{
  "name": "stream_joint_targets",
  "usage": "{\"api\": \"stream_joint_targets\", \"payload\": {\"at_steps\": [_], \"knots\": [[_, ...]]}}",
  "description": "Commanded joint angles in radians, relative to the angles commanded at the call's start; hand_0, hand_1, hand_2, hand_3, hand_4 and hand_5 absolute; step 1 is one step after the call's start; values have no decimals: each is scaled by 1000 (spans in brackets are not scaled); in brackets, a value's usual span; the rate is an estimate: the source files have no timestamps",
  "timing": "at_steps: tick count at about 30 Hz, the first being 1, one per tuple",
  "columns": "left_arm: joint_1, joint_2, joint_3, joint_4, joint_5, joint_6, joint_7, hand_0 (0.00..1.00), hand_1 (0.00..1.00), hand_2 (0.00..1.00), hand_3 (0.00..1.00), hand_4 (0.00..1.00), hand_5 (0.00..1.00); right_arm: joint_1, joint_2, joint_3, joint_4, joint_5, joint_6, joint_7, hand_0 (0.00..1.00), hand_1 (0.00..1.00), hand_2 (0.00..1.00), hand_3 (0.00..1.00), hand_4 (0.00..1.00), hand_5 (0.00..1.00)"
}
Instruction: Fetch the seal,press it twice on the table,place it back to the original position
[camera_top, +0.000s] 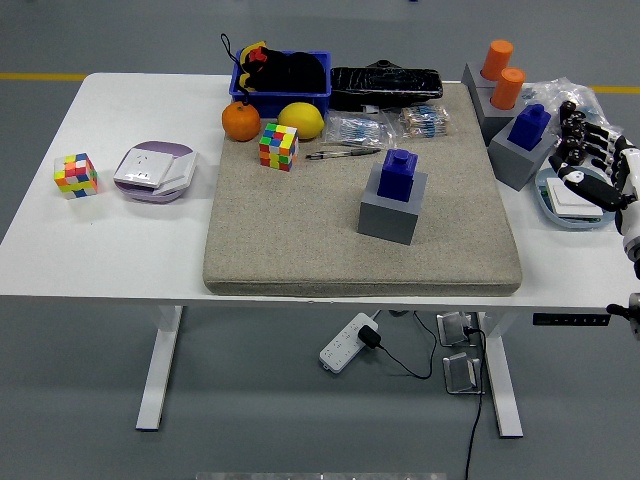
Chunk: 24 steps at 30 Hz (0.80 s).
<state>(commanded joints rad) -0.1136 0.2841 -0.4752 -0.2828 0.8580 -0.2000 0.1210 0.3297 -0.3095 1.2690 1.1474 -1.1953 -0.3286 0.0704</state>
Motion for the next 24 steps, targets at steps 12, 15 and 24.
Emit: {"api": "stream_joint_targets", "payload": {"at_steps": [12, 15, 24], "knots": [[0, -1, -2, 0, 2, 0, -1, 829, 794, 757, 814, 739, 335, 0, -1, -3, 1, 0, -1, 0, 908, 854, 849, 848, 884, 240], [0, 0, 0, 0, 2, 0, -1, 829, 794, 757, 814, 739, 335, 0, -2, -5, 0, 1, 0, -1, 908, 854, 849, 848, 884, 240], [4, 3, 2, -1, 2, 0, -2, 829, 793, 757, 814, 739, 334, -1, -4, -9, 0, 1, -1, -1, 907, 854, 849, 848, 883, 239]]}}
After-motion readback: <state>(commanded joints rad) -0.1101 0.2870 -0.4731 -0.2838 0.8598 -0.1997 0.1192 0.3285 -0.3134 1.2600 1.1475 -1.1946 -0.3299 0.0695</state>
